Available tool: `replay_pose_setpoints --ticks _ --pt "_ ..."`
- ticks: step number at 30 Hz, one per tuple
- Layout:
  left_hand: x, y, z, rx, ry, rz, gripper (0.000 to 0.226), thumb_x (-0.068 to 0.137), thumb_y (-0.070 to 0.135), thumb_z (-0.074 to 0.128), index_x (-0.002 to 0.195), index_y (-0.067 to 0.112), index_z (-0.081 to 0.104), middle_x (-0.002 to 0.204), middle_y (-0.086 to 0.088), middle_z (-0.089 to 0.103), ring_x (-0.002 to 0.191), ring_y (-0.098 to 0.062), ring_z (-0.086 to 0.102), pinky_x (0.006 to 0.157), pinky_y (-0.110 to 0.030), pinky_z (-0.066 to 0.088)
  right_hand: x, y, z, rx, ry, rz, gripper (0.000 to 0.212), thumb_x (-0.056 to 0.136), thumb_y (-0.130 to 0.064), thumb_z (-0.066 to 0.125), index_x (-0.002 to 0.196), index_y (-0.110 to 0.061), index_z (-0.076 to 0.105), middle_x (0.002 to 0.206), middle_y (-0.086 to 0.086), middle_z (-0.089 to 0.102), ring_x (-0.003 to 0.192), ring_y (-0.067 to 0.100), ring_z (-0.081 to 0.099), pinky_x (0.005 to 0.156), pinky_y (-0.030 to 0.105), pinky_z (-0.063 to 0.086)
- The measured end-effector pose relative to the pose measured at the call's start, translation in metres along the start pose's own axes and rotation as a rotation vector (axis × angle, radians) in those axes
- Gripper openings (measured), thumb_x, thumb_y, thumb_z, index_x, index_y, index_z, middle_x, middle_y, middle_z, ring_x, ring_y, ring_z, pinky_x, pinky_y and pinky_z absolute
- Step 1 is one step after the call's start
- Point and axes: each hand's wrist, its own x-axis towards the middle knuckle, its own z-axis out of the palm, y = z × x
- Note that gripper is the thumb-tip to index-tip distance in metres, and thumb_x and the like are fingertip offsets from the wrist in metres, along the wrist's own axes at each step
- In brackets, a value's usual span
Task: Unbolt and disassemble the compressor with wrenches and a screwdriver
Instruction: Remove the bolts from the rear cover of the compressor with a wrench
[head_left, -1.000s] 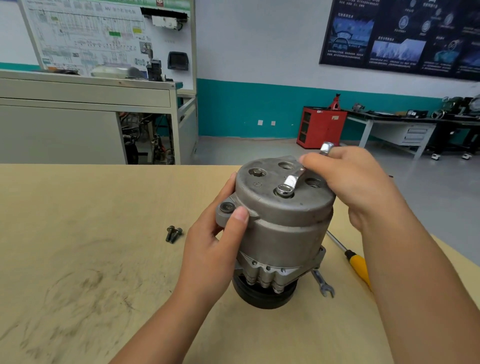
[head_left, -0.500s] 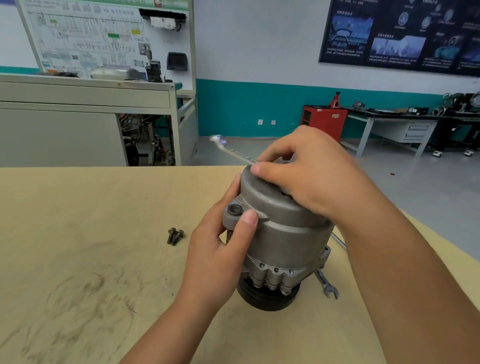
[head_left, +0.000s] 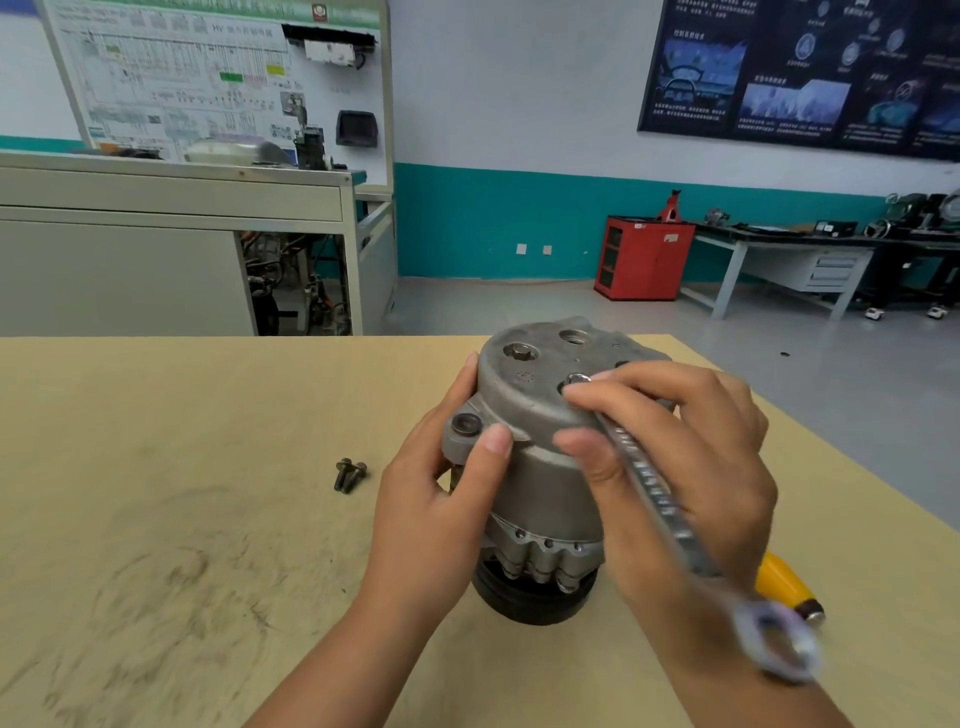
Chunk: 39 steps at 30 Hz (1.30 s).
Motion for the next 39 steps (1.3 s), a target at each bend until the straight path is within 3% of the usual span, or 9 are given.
replay_pose_setpoints --ticks 4,7,11,14,17,24,31,36,39 --pt "0.0 0.0 0.001 -0.016 -0.009 0.009 0.064 0.075 0.052 0.051 0.136 0.031 0.05 0.125 0.025 0.059 0.117 0.008 0.052 0.086 -0.004 0.041 -0.002 0.005 0.002 0.167 0.086 0.241 0.013 0.094 -0.03 0.046 0.097 -0.028 0.059 0.098 -0.018 0.058 0.098 0.011 0.054 0.089 0.025 0.04" --pt "0.001 0.0 0.001 -0.025 -0.008 0.014 0.063 0.076 0.051 0.05 0.135 0.031 0.05 0.124 0.029 0.058 0.116 0.011 0.051 0.085 -0.003 0.04 0.003 0.003 0.003 0.235 0.121 0.566 0.008 0.086 -0.047 0.046 0.086 -0.042 0.053 0.093 -0.015 0.058 0.098 0.016 0.054 0.082 0.01 0.038" --pt "0.001 0.0 0.001 -0.039 -0.022 0.014 0.061 0.077 0.05 0.049 0.135 0.031 0.05 0.126 0.027 0.057 0.119 0.009 0.05 0.085 -0.003 0.04 0.009 0.013 0.007 0.345 0.088 0.991 0.033 0.071 -0.06 0.057 0.084 -0.031 0.065 0.107 0.002 0.064 0.108 0.019 0.058 0.095 0.042 0.048" --pt "0.001 0.001 0.001 -0.05 -0.023 0.018 0.059 0.078 0.05 0.049 0.135 0.033 0.05 0.126 0.029 0.057 0.119 0.01 0.05 0.085 -0.002 0.04 0.023 0.018 0.004 0.433 0.048 1.083 0.022 0.082 -0.039 0.067 0.088 -0.018 0.072 0.103 0.002 0.069 0.102 0.016 0.064 0.09 0.042 0.051" --pt "0.0 0.002 0.001 -0.061 -0.016 0.028 0.054 0.08 0.047 0.048 0.133 0.034 0.05 0.123 0.03 0.059 0.116 0.011 0.051 0.083 -0.002 0.04 0.039 0.019 0.003 0.39 -0.077 1.044 0.018 0.083 -0.028 0.07 0.069 -0.017 0.073 0.079 0.001 0.073 0.082 0.012 0.068 0.07 0.034 0.051" --pt "-0.001 0.001 -0.001 -0.07 -0.009 0.01 0.054 0.078 0.05 0.05 0.13 0.039 0.051 0.122 0.026 0.061 0.115 0.006 0.055 0.084 -0.01 0.046 0.067 0.009 0.012 0.086 -0.467 0.845 0.019 0.079 -0.038 0.068 0.066 -0.024 0.072 0.084 -0.008 0.067 0.111 0.029 0.051 0.093 0.051 0.042" --pt "0.0 0.004 0.0 -0.053 -0.019 -0.001 0.055 0.077 0.051 0.05 0.13 0.038 0.051 0.119 0.024 0.063 0.11 0.004 0.058 0.079 -0.008 0.046 0.057 -0.002 0.002 -0.179 -0.587 0.345 0.012 0.088 -0.041 0.059 0.092 -0.04 0.07 0.111 -0.026 0.047 0.105 -0.002 0.02 0.077 0.022 0.01" --pt "-0.001 0.002 0.001 -0.016 0.034 -0.048 0.046 0.077 0.05 0.061 0.119 0.03 0.061 0.107 0.01 0.07 0.089 0.004 0.062 0.068 -0.007 0.045 0.037 -0.001 -0.007 -0.046 -0.477 0.194 0.023 0.089 -0.032 0.051 0.101 -0.035 0.071 0.109 -0.021 0.05 0.109 0.005 0.029 0.089 0.029 0.02" --pt "0.008 -0.003 0.003 -0.038 0.028 -0.168 0.031 0.09 0.039 0.058 0.118 0.025 0.061 0.116 -0.002 0.066 0.109 -0.014 0.061 0.083 -0.02 0.049 0.023 0.0 -0.011 -0.009 -0.404 0.173 0.026 0.089 -0.029 0.051 0.106 -0.026 0.07 0.104 -0.017 0.061 0.101 0.011 0.038 0.088 0.042 0.037"
